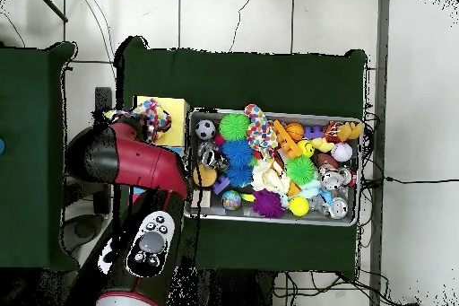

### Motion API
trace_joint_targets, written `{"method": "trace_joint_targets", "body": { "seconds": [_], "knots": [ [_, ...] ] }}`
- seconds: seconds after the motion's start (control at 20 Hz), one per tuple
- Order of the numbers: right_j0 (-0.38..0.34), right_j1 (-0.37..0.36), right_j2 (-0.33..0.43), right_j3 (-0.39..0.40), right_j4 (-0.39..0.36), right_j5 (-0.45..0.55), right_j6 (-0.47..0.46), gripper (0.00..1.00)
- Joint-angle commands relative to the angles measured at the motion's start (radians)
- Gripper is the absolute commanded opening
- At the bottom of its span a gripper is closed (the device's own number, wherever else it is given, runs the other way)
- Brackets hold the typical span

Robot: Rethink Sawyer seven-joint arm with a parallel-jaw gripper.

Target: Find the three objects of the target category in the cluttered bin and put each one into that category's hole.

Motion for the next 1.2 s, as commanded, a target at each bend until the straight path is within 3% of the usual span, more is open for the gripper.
{"method": "trace_joint_targets", "body": {
  "seconds": [0.05,0.45,0.75,1.2],
  "knots": [
    [0.005,0.106,-0.034,0.018,-0.008,0.197,0.280,0.00],
    [0.002,0.127,-0.044,0.011,-0.003,0.171,0.265,0.00],
    [-0.047,0.146,-0.008,-0.005,-0.014,0.116,0.210,0.00],
    [-0.059,0.181,0.014,0.001,-0.013,0.055,0.214,0.00]
  ]
}}
